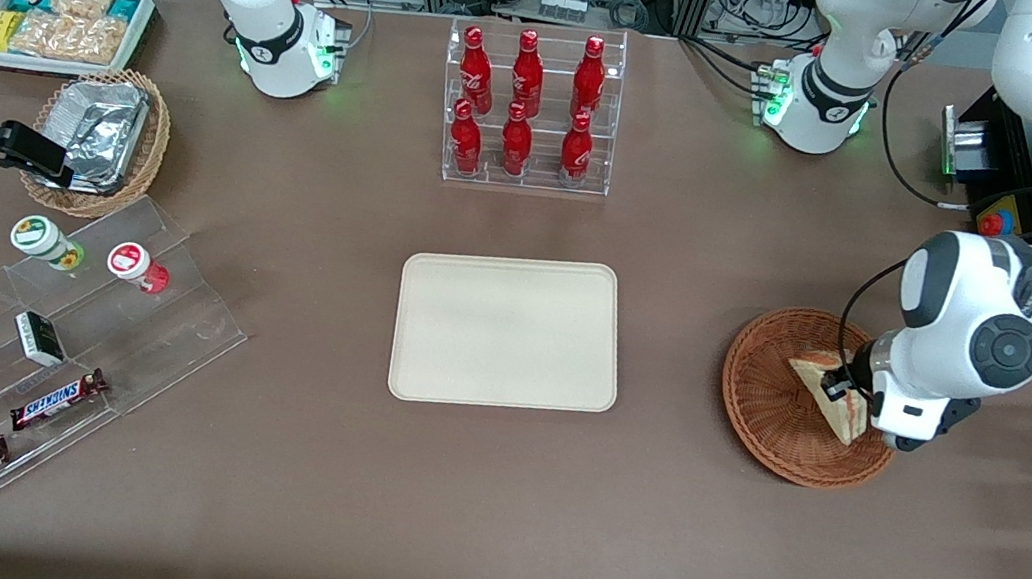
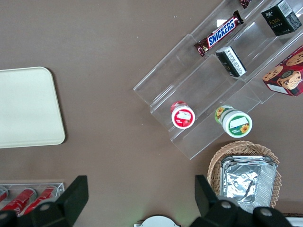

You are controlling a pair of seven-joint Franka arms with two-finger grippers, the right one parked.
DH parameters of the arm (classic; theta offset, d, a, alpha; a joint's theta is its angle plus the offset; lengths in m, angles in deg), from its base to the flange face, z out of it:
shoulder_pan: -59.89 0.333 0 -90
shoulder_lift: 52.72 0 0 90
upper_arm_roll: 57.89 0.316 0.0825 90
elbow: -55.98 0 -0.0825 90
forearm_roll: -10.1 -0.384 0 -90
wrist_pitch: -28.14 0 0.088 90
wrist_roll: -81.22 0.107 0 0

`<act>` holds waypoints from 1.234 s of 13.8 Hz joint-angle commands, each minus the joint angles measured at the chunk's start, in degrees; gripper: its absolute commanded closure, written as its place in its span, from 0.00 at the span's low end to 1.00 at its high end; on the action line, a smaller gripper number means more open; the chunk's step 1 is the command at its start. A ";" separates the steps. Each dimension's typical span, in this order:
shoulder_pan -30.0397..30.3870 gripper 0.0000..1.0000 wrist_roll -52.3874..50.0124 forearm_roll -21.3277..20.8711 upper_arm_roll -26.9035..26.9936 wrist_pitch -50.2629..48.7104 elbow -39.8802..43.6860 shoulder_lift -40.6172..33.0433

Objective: Place sandwich from basket to tray
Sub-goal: 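Lower the left gripper around the sandwich and close on it, then lift the sandwich and carry it over the white tray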

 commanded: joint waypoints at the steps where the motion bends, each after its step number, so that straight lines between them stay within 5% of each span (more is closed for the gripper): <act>1: -1.04 1.00 0.56 0.01 -3.51 -4.69 3.99 -0.05; 6: -8.66 1.00 0.92 -1.13 -8.63 -3.99 5.66 1.35; 17: -31.27 1.00 -10.59 -1.31 -8.28 -4.08 29.65 22.61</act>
